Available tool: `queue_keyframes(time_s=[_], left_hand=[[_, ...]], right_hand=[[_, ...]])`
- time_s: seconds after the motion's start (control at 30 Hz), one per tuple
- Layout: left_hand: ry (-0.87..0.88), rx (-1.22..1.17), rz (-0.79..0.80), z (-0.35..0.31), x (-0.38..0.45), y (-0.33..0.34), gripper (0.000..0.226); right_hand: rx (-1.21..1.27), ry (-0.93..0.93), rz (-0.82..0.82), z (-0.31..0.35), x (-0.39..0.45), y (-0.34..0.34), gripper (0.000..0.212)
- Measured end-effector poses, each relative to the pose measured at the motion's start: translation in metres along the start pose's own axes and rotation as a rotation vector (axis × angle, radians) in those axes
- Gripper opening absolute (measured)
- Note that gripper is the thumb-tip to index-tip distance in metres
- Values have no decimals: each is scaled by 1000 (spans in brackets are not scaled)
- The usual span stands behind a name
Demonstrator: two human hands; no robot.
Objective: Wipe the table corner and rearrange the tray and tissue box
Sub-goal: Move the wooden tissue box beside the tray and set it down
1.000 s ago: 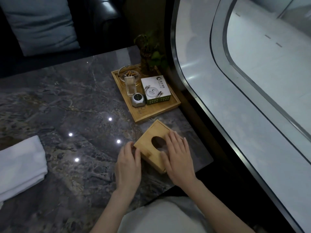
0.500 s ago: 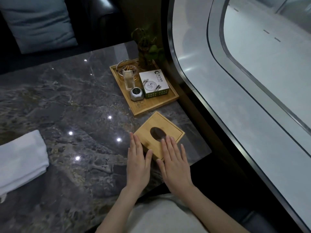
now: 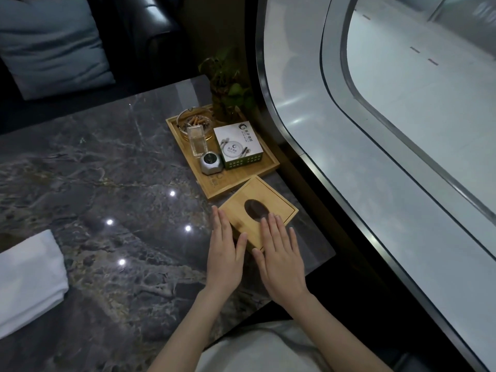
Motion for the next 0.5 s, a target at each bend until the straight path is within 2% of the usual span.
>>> queue_keyframes(time_s=[0.5], left_hand=[[70, 47, 101, -21, 53, 17, 71]], right_hand=[[-15, 85, -42, -18, 38, -4, 58]])
Point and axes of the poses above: each hand's wrist, its own x-axis towards the middle knuckle, its own y-axis out of the palm, z = x × y, the point moved 7 cm from there along x, towards the middle knuckle, and after that the axes turned 6 degrees about -z, right-handed, at the moved point
